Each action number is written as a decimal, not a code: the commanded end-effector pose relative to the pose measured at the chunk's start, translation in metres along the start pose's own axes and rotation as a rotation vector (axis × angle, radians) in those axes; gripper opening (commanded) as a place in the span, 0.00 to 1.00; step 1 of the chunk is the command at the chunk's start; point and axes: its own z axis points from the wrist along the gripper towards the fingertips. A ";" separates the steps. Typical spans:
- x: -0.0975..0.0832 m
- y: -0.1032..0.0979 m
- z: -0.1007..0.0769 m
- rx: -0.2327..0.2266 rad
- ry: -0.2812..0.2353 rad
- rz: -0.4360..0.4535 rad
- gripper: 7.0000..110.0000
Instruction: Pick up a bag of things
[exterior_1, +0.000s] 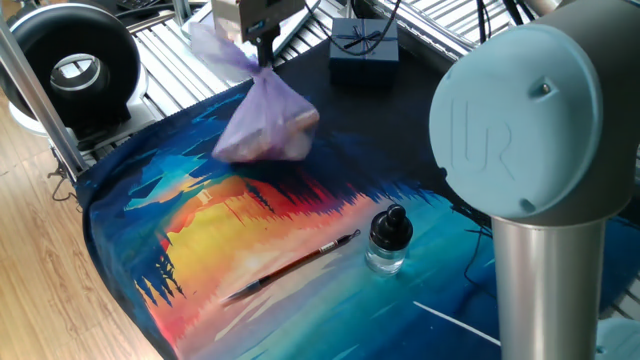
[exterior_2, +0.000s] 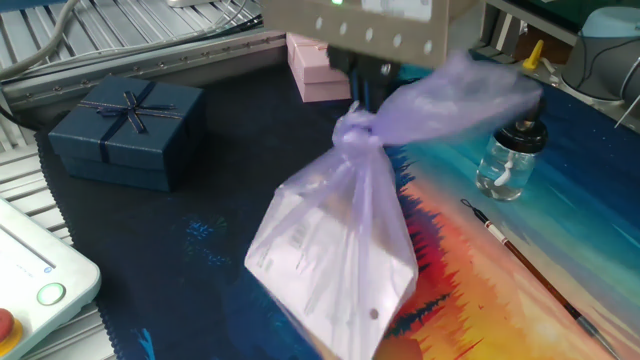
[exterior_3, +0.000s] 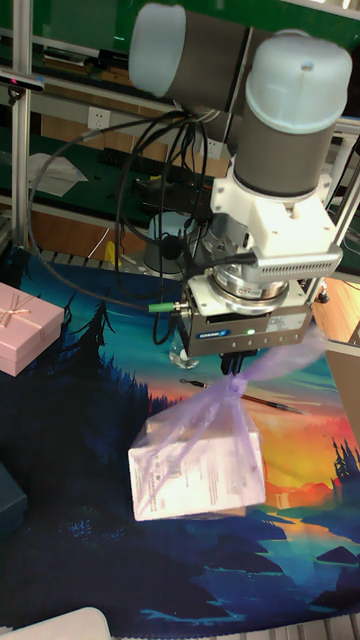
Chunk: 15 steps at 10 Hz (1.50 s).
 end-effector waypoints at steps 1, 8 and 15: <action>0.010 0.004 -0.013 -0.018 0.007 0.006 0.00; -0.004 0.003 -0.007 -0.008 0.029 0.011 0.00; -0.011 -0.003 0.066 0.049 0.185 -0.002 0.15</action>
